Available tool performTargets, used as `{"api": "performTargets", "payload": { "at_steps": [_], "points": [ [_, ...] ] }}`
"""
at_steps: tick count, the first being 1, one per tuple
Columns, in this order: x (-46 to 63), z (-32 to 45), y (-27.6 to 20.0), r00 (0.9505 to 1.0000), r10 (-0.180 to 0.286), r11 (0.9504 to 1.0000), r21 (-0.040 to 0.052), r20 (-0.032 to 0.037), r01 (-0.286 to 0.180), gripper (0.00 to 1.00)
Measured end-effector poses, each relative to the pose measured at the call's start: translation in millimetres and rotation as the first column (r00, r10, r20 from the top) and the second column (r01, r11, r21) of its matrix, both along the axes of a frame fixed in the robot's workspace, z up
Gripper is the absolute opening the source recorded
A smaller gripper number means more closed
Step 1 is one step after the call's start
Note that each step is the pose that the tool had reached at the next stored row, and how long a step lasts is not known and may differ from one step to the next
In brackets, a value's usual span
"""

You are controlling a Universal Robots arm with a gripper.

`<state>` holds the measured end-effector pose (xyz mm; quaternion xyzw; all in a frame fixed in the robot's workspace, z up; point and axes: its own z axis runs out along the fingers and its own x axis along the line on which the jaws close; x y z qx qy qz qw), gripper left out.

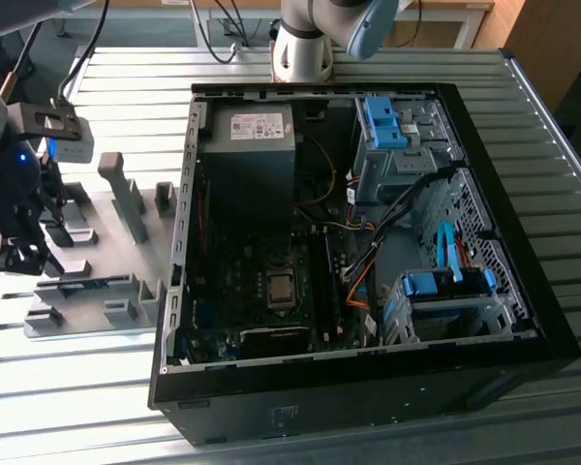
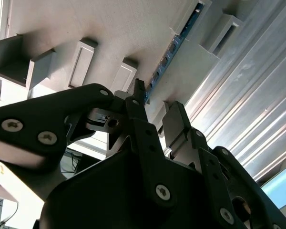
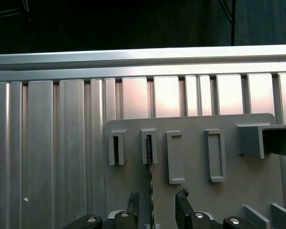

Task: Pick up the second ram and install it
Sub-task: 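Pick up the second ram and move it above second insertion slot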

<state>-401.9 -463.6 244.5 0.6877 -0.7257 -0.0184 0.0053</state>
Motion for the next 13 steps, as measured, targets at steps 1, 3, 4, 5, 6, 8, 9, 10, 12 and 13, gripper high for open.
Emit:
{"api": "performTargets", "payload": {
  "at_steps": [1, 3, 4, 5, 6, 8, 9, 10, 12, 13],
  "points": [
    [0.0, -0.1, 0.0, 1.0, 0.0, 1.0, -0.0005, 0.0, 0.0, 0.43],
    [0.0, -1.6, 0.0, 1.0, 0.0, 1.0, -0.0004, 0.0005, 0.0, 0.43],
    [0.0, -3.1, -0.1, 1.0, 0.0, 1.0, -0.0006, 0.0005, 0.0, 0.43],
    [0.0, -4.9, -0.2, 1.0, 0.0, 1.0, -0.0006, 0.0007, 0.0, 0.43],
    [0.0, -7.0, -0.4, 1.0, 0.0, 1.0, -0.0005, 0.0009, 0.0, 0.43],
    [0.0, -10.5, -0.5, 1.0, 0.001, 1.0, -0.0006, 0.0007, -0.001, 0.43],
    [0.0, -12.2, -0.6, 1.0, 0.002, 1.0, -0.0006, 0.0007, -0.002, 0.43],
    [0.0, -13.7, -0.7, 1.0, 0.004, 1.0, -0.0006, 0.0009, -0.004, 0.43],
    [0.0, -15.7, -0.8, 1.0, 0.007, 1.0, -0.0007, 0.0034, -0.007, 0.43],
    [0.0, -16.3, -0.9, 1.0, 0.007, 1.0, -0.0006, 0.0043, -0.007, 0.43]
  ]
}}
